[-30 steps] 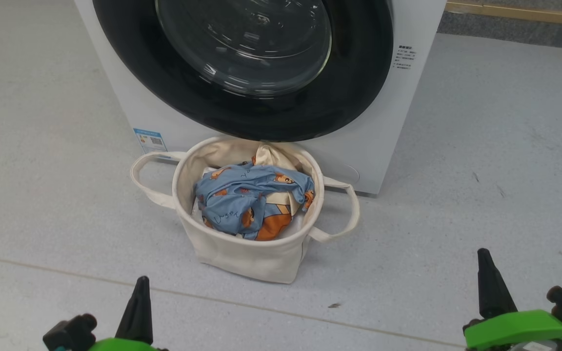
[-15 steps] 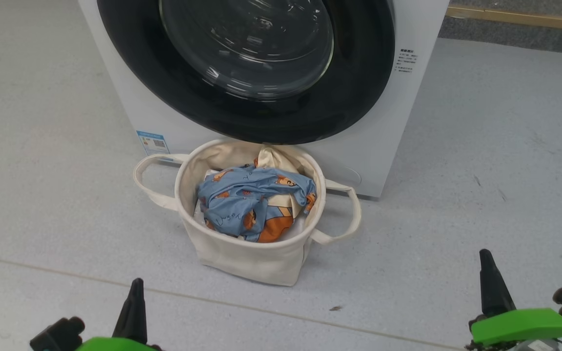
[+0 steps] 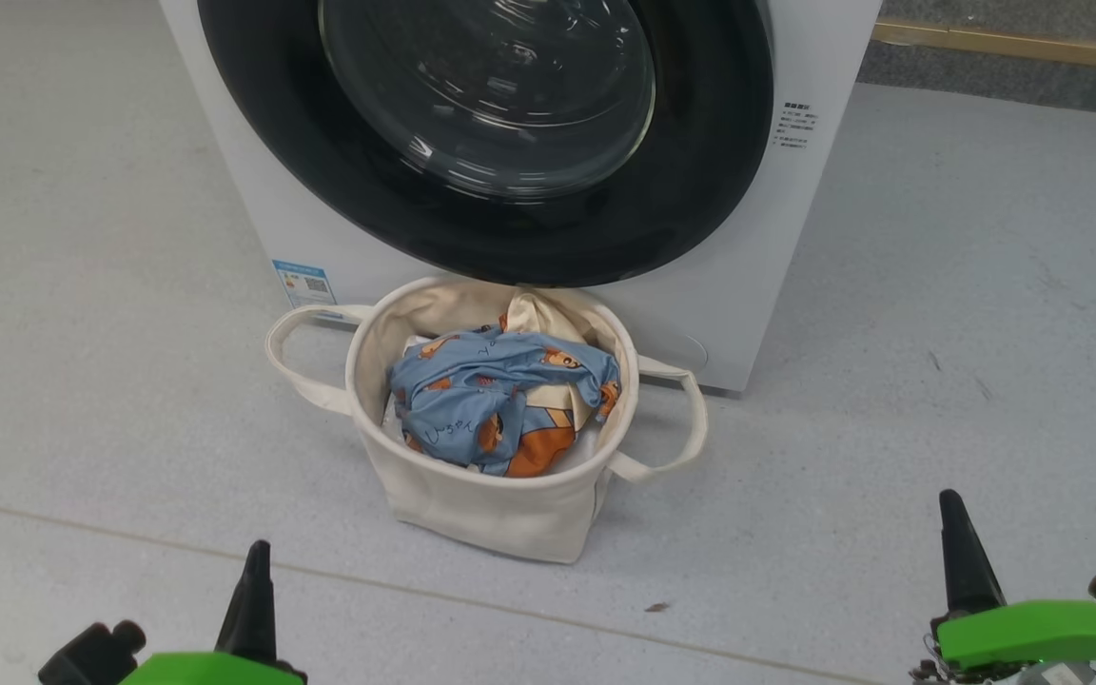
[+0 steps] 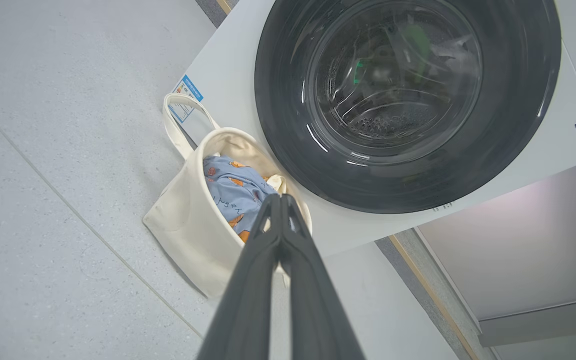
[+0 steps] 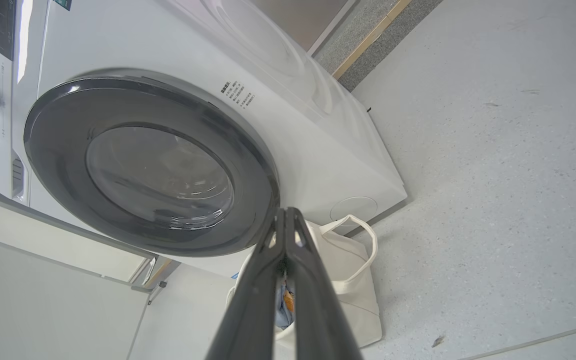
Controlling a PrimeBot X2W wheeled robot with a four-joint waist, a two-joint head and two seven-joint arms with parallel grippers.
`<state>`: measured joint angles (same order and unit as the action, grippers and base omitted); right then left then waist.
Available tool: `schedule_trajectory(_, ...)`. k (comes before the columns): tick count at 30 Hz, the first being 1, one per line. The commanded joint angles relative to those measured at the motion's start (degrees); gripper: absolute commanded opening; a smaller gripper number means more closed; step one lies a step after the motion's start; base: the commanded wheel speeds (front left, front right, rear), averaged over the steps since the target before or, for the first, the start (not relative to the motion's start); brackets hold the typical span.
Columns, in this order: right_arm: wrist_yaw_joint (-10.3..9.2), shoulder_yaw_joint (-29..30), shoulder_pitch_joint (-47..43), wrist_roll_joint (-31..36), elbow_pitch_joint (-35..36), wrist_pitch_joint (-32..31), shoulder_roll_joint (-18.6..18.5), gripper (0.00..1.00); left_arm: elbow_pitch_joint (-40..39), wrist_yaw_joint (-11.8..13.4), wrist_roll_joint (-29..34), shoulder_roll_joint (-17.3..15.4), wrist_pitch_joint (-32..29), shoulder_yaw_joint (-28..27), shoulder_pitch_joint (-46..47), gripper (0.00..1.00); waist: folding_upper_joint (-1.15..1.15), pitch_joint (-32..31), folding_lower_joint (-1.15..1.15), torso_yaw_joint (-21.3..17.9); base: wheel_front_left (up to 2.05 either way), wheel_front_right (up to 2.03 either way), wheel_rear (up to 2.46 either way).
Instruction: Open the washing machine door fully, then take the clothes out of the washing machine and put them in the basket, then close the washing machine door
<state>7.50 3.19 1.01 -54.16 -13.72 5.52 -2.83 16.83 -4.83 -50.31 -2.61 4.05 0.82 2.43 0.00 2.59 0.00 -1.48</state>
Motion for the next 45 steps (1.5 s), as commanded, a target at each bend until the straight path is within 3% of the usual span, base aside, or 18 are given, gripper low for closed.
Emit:
schedule_trajectory(1, -0.01, -0.2, 2.8, -2.3, 1.5, -0.5, -1.1, 0.00, -2.1, -0.5, -2.2, -0.2, -0.5, -1.7, 2.4, 0.00, 0.00, -0.1, 0.00, 0.1, 0.00, 0.00, 0.00)
schedule_trajectory(45, -0.01, 1.0, 4.4, -29.3, 0.3, -7.8, -1.3, 0.00, -2.6, -2.1, -31.0, -0.2, -7.8, -5.8, 3.4, 0.00, 0.00, -1.8, 0.00, 1.1, 0.00, 0.00, 0.00)
